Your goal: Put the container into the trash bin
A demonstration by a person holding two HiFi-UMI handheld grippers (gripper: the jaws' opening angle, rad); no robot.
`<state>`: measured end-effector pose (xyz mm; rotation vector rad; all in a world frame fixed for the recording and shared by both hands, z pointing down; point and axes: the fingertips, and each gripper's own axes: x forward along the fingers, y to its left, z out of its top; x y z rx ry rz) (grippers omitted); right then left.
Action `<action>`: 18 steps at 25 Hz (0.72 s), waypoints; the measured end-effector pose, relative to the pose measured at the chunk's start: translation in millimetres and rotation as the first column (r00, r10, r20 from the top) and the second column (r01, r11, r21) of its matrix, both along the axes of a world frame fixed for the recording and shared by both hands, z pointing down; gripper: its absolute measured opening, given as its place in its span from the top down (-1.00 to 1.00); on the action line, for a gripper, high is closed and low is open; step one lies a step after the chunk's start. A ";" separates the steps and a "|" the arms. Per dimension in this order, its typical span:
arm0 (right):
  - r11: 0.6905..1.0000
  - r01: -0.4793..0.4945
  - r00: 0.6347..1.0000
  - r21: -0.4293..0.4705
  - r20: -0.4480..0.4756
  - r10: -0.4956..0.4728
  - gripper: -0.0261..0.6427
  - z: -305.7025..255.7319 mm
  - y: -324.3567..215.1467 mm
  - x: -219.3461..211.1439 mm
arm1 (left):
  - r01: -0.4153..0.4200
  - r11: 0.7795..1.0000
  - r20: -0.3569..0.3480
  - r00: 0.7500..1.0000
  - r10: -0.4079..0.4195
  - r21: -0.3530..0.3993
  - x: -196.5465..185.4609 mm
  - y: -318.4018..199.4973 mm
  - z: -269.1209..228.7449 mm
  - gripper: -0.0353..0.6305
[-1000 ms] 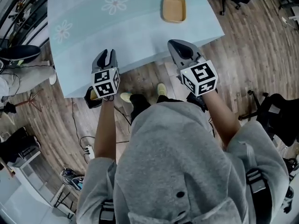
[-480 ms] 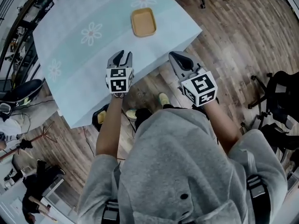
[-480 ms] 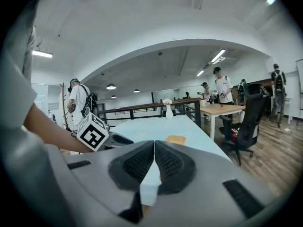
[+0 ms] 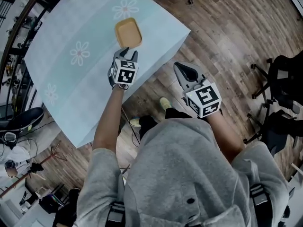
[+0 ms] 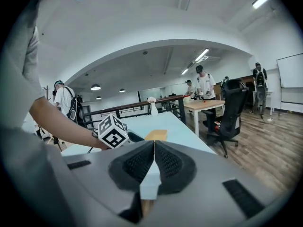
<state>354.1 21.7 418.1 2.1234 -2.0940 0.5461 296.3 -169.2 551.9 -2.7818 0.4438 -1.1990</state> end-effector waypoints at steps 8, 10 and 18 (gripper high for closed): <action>0.996 -0.079 0.997 -0.030 -0.011 0.079 0.84 4.7 27.7 20.5 | -0.061 0.997 0.075 0.996 0.058 0.040 22.6 -9.4 21.5 0.48; 0.995 -0.094 0.996 -0.031 -0.018 0.093 0.84 3.1 30.9 24.6 | -0.057 0.998 0.093 0.994 0.054 0.029 26.2 -14.5 26.9 0.48; 0.994 -0.105 0.994 -0.027 -0.029 0.104 0.84 3.4 45.0 30.4 | -0.060 0.995 0.176 0.983 0.045 0.077 16.4 -16.9 35.3 0.76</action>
